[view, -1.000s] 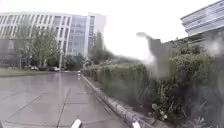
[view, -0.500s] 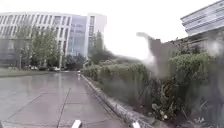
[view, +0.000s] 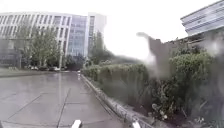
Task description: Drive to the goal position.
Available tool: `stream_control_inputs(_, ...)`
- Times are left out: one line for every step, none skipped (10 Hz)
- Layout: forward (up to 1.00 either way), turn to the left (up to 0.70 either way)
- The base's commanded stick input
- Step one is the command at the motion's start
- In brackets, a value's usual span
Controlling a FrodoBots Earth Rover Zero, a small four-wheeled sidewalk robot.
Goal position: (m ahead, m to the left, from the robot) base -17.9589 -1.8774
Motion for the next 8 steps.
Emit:
stream_control_inputs(0.70,0.35)
stream_control_inputs(0.70,0.35)
stream_control_inputs(0.70,0.35)
stream_control_inputs(0.70,0.35)
stream_control_inputs(0.70,0.35)
stream_control_inputs(0.70,0.35)
stream_control_inputs(0.70,0.34)
stream_control_inputs(0.70,0.18)
